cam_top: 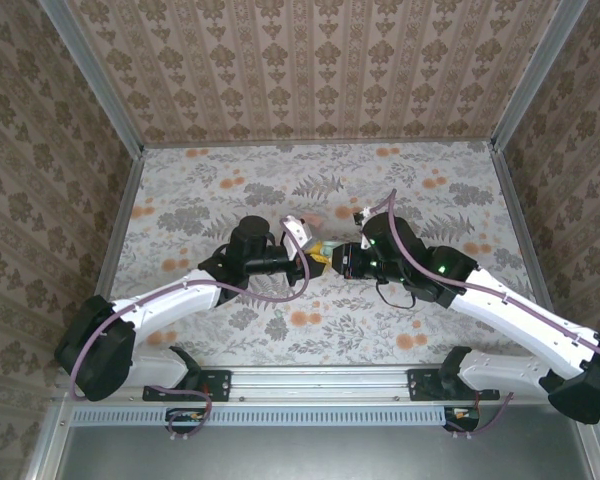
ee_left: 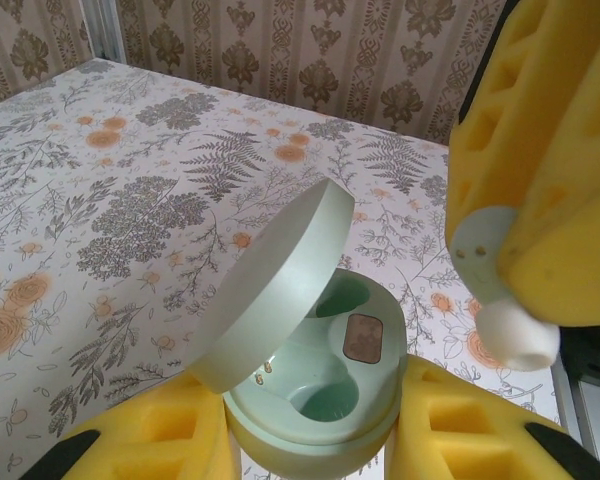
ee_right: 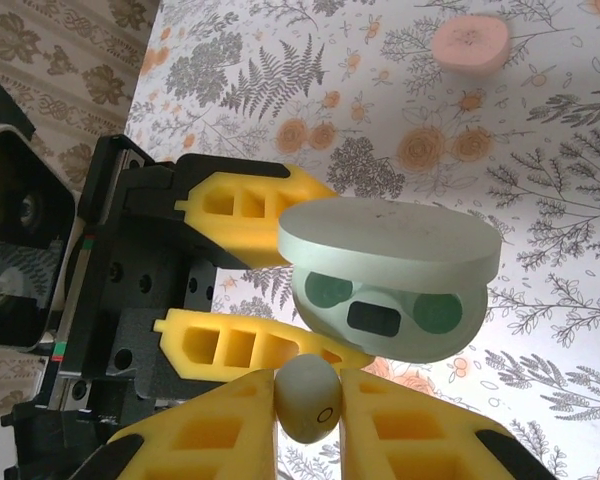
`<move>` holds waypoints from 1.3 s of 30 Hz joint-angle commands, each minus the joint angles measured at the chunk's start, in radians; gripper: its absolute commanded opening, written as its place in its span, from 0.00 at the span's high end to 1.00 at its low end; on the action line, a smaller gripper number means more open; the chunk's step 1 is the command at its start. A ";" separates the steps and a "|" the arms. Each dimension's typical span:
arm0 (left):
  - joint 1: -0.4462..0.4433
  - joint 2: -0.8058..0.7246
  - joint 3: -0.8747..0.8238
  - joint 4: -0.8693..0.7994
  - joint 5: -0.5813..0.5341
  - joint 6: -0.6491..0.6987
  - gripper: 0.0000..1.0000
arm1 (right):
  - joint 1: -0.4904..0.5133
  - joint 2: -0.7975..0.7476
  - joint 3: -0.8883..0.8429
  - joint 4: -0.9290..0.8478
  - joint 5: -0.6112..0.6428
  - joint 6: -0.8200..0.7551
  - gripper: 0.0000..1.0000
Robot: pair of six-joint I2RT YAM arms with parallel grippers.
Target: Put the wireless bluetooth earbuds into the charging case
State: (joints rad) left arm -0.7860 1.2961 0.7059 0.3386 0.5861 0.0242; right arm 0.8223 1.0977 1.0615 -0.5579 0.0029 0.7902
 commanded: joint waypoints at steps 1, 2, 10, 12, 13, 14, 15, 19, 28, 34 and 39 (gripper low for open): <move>-0.007 -0.029 -0.010 0.001 0.012 0.034 0.88 | -0.005 0.025 0.010 -0.006 0.040 -0.018 0.80; -0.008 -0.032 -0.012 0.000 0.013 0.034 0.88 | -0.005 0.034 0.015 -0.008 0.045 -0.023 0.81; -0.011 -0.041 -0.014 0.003 0.023 0.041 0.88 | -0.006 0.088 0.047 -0.030 0.068 -0.055 0.81; -0.016 -0.038 -0.013 0.002 0.025 0.043 0.88 | -0.006 0.095 0.054 -0.034 0.071 -0.059 0.81; -0.017 -0.037 -0.013 0.002 0.024 0.045 0.88 | -0.006 0.099 0.058 -0.036 0.074 -0.060 0.81; -0.018 -0.036 -0.011 0.003 0.024 0.047 0.88 | -0.007 0.100 0.061 -0.037 0.075 -0.063 0.81; -0.021 -0.035 -0.011 0.005 0.025 0.050 0.88 | -0.008 0.103 0.063 -0.038 0.075 -0.063 0.81; -0.024 -0.038 -0.013 0.005 0.020 0.055 0.88 | -0.006 0.111 0.075 -0.055 0.080 -0.069 0.81; -0.026 -0.045 -0.008 -0.007 0.015 0.064 0.88 | -0.006 0.134 0.082 -0.080 0.048 -0.074 0.81; -0.030 -0.047 -0.003 -0.009 0.017 0.066 0.89 | -0.005 0.118 0.063 -0.050 0.071 -0.054 0.81; -0.031 -0.053 0.000 -0.024 0.013 0.074 0.89 | -0.005 0.124 0.082 -0.048 0.050 -0.072 0.78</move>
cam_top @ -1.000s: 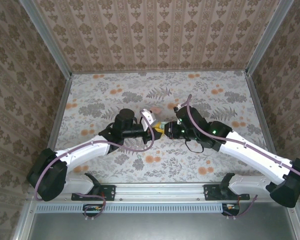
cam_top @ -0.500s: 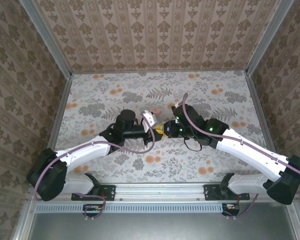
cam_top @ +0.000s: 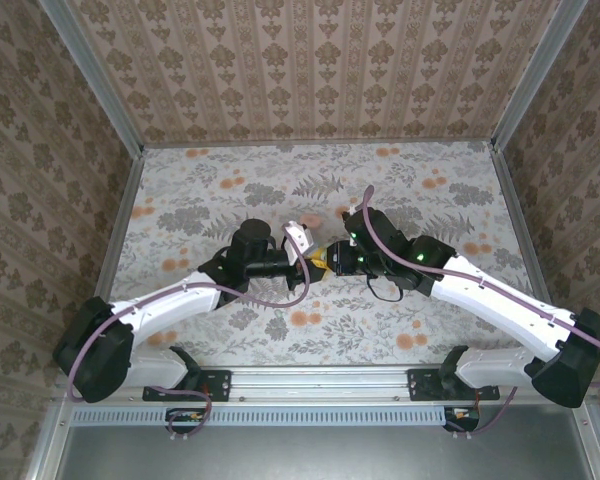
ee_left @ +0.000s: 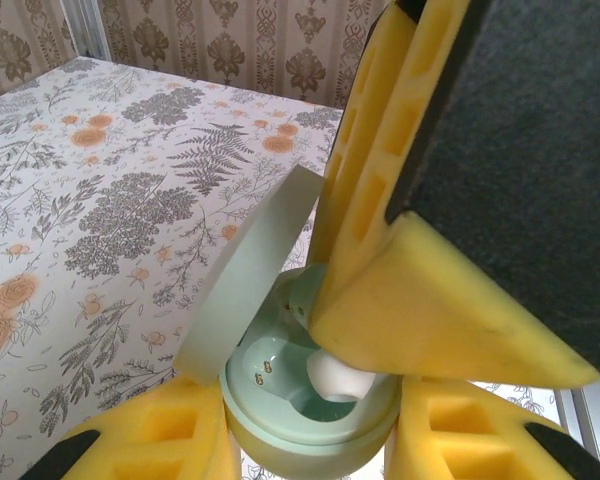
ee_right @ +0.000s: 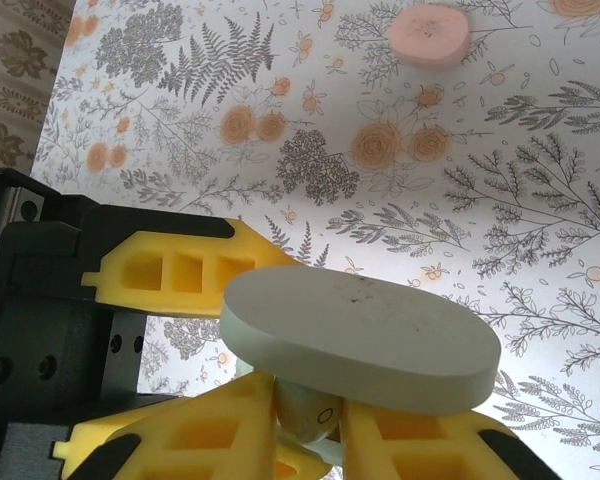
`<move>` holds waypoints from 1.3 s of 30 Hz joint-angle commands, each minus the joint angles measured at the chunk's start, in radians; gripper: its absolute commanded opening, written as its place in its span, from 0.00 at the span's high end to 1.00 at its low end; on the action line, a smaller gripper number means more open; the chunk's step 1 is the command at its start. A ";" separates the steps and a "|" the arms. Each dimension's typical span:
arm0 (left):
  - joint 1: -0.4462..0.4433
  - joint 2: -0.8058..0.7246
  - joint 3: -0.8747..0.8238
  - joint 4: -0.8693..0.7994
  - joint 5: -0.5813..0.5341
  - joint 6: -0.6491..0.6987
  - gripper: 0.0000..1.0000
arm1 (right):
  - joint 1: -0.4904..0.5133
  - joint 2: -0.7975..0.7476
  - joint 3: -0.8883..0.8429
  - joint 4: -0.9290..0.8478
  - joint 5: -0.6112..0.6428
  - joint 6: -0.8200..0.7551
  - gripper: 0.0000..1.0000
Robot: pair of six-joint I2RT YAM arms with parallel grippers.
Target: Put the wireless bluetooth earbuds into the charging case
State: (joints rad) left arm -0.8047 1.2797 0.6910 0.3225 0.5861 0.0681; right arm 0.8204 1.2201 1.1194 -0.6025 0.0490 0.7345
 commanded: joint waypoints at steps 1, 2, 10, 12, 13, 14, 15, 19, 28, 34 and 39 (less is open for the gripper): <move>-0.012 -0.039 0.015 -0.014 0.010 0.032 0.89 | -0.003 0.009 0.033 -0.016 -0.001 -0.022 0.78; -0.013 -0.042 0.013 -0.018 0.005 0.034 0.89 | -0.003 0.015 0.038 -0.027 -0.007 -0.023 0.77; -0.013 -0.051 0.014 -0.022 0.001 0.035 0.89 | -0.004 0.045 0.043 -0.047 -0.054 -0.013 0.71; -0.014 -0.051 0.013 -0.022 0.004 0.033 0.89 | -0.004 0.048 0.045 -0.037 -0.071 -0.009 0.70; -0.013 -0.052 0.013 -0.024 0.003 0.032 0.89 | -0.003 0.048 0.045 -0.033 -0.076 -0.006 0.69; -0.014 -0.052 0.013 -0.025 0.002 0.032 0.89 | -0.003 0.047 0.045 -0.028 -0.078 -0.004 0.67; -0.016 -0.054 0.012 -0.024 0.002 0.031 0.89 | -0.003 0.045 0.045 -0.026 -0.078 -0.001 0.67; -0.015 -0.061 0.006 -0.028 -0.002 0.031 0.89 | -0.003 0.036 0.049 -0.028 -0.077 0.001 0.64; -0.014 -0.072 -0.004 -0.036 -0.027 0.036 0.89 | -0.003 -0.031 0.064 -0.034 -0.065 0.016 0.59; 0.025 -0.077 -0.025 0.003 0.000 -0.033 0.89 | -0.016 -0.095 0.033 0.002 -0.072 0.032 0.58; 0.061 -0.089 -0.052 0.040 0.026 -0.096 0.88 | -0.017 -0.137 0.017 0.016 -0.077 0.049 0.58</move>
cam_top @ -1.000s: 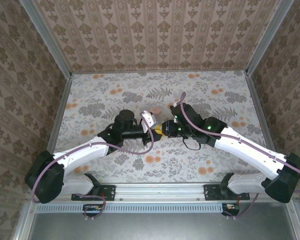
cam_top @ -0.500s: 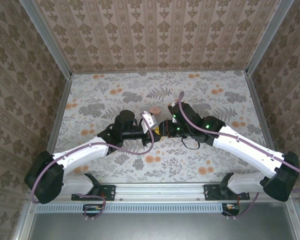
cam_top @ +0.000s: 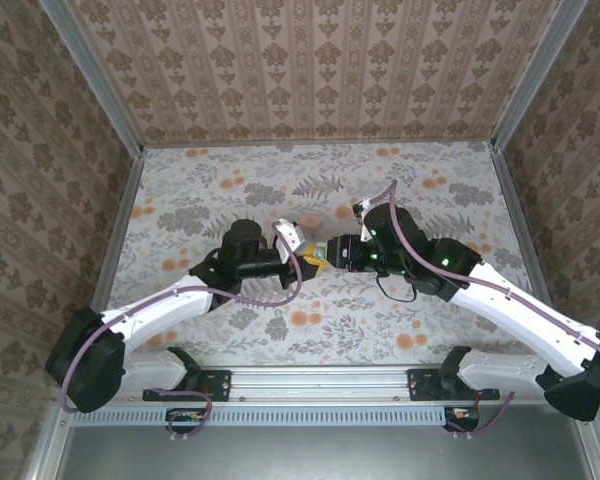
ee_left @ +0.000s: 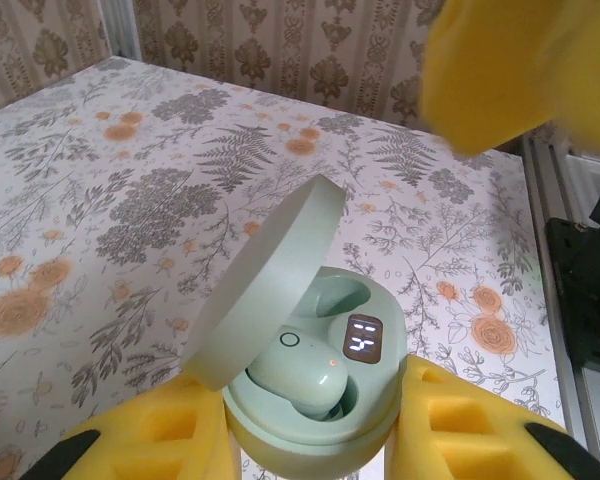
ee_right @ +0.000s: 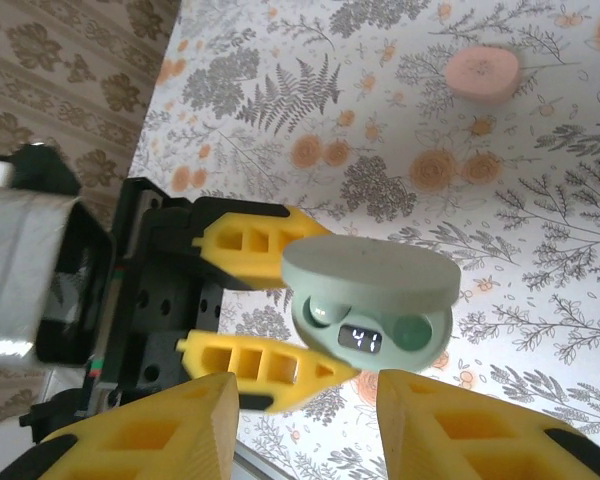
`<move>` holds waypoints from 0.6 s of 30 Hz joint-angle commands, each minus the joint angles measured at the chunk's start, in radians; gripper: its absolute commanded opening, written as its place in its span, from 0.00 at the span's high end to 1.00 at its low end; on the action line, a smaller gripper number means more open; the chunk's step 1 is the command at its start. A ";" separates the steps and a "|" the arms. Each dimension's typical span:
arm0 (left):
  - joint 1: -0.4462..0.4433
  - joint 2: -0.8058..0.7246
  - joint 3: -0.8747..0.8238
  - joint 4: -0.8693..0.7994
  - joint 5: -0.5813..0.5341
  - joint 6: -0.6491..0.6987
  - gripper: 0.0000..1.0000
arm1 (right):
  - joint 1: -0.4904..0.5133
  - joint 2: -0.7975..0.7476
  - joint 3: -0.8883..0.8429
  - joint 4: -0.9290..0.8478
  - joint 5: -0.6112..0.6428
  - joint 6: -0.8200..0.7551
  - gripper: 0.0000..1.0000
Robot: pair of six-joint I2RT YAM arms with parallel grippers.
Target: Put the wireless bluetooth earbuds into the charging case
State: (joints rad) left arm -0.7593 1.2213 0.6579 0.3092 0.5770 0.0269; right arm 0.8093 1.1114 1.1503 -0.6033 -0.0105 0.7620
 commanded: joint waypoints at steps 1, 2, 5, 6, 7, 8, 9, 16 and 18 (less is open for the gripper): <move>0.020 -0.032 -0.022 0.056 0.036 -0.061 0.88 | -0.006 -0.035 -0.016 0.017 -0.017 0.023 0.58; 0.025 -0.037 -0.026 0.059 0.038 -0.070 0.89 | -0.005 -0.044 -0.021 0.018 -0.013 0.024 0.58; 0.053 -0.048 -0.045 0.069 0.040 -0.103 0.88 | -0.009 -0.067 -0.038 0.016 0.006 0.029 0.58; 0.068 -0.053 -0.053 0.076 0.041 -0.116 0.88 | -0.012 -0.073 -0.046 0.013 0.013 0.031 0.58; 0.079 -0.059 -0.065 0.084 0.044 -0.129 0.88 | -0.013 -0.077 -0.052 0.010 0.016 0.033 0.58; 0.097 -0.065 -0.081 0.094 0.047 -0.147 0.88 | -0.016 -0.079 -0.063 0.006 0.020 0.033 0.59; 0.120 -0.073 -0.098 0.106 0.051 -0.167 0.88 | -0.017 -0.078 -0.072 -0.002 0.028 0.034 0.59; 0.277 -0.236 -0.195 -0.016 0.033 -0.236 0.88 | -0.007 0.041 -0.184 0.019 -0.027 0.082 0.63; 0.298 -0.316 -0.213 -0.110 -0.002 -0.223 0.88 | 0.027 0.112 -0.206 0.060 -0.038 0.099 0.63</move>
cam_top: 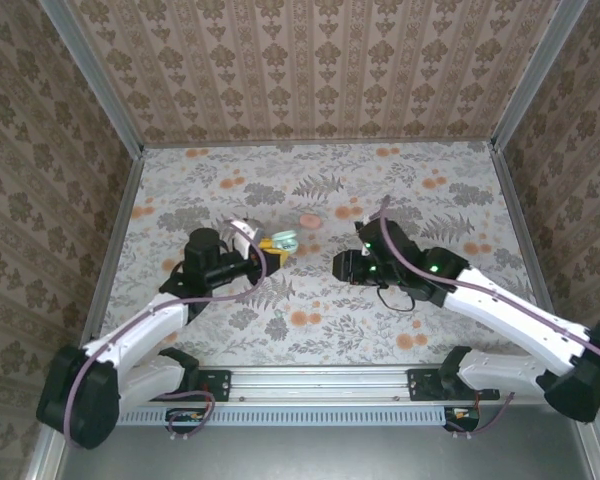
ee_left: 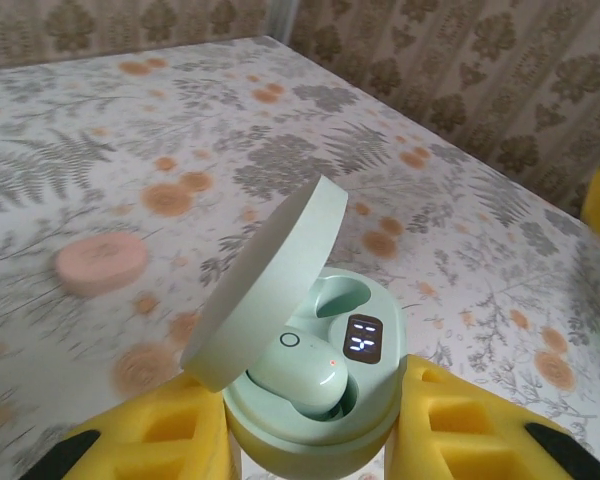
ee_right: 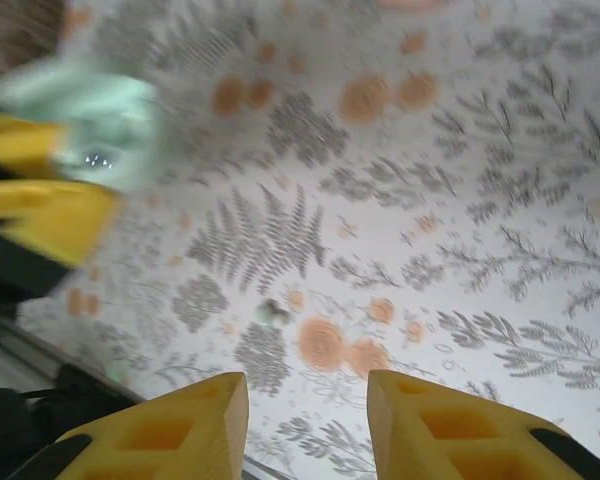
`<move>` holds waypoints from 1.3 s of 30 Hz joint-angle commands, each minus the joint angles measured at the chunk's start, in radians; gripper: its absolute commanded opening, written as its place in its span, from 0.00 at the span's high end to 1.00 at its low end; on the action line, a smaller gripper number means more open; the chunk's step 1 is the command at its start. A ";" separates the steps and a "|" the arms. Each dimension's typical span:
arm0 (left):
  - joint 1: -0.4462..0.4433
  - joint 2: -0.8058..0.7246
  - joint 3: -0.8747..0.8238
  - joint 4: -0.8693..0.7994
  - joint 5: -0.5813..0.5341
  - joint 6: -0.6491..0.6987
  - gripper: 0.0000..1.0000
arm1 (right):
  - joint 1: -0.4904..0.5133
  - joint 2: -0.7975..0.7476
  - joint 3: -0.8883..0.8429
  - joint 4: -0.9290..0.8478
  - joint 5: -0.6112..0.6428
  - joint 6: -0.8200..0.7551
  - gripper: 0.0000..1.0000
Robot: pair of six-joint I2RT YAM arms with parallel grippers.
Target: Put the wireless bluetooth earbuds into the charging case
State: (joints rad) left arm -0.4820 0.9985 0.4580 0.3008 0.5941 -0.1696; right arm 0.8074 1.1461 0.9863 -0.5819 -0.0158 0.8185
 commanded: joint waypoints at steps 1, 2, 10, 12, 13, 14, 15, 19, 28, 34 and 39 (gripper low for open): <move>0.047 -0.130 -0.021 -0.141 -0.045 -0.024 0.88 | 0.049 0.112 -0.043 0.042 -0.028 0.049 0.63; 0.062 -0.178 -0.032 -0.181 -0.066 -0.024 0.88 | 0.076 0.155 -0.037 0.078 -0.027 0.054 0.63; 0.137 -0.550 -0.082 -0.470 -0.219 -0.024 0.87 | 0.216 0.501 0.098 0.144 -0.077 0.072 0.64; 0.144 -0.618 -0.088 -0.513 -0.247 -0.023 0.87 | 0.242 0.555 0.124 0.166 -0.096 0.084 0.66; 0.146 -0.647 -0.093 -0.525 -0.262 -0.028 0.86 | 0.260 0.584 0.146 0.168 -0.102 0.087 0.67; 0.147 -0.671 -0.097 -0.532 -0.272 -0.032 0.86 | 0.276 0.614 0.168 0.167 -0.110 0.087 0.68; 0.148 -0.685 -0.099 -0.538 -0.276 -0.037 0.86 | 0.287 0.640 0.187 0.162 -0.117 0.088 0.68; 0.149 -0.704 -0.097 -0.554 -0.286 -0.044 0.86 | 0.327 0.710 0.227 0.176 -0.119 0.102 0.69; 0.152 -0.711 -0.057 -0.624 -0.302 -0.035 0.86 | 0.327 0.750 0.385 -0.049 -0.007 -0.107 0.70; 0.152 -0.736 -0.068 -0.638 -0.362 -0.044 0.86 | 0.326 0.799 0.459 -0.117 0.053 -0.220 0.70; 0.154 -0.738 -0.052 -0.685 -0.412 -0.059 0.86 | 0.326 0.852 0.514 -0.122 0.058 -0.248 0.70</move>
State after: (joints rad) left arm -0.3386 0.2726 0.3721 -0.3351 0.2302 -0.1989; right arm 1.1370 1.9591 1.4593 -0.6426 0.0013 0.6228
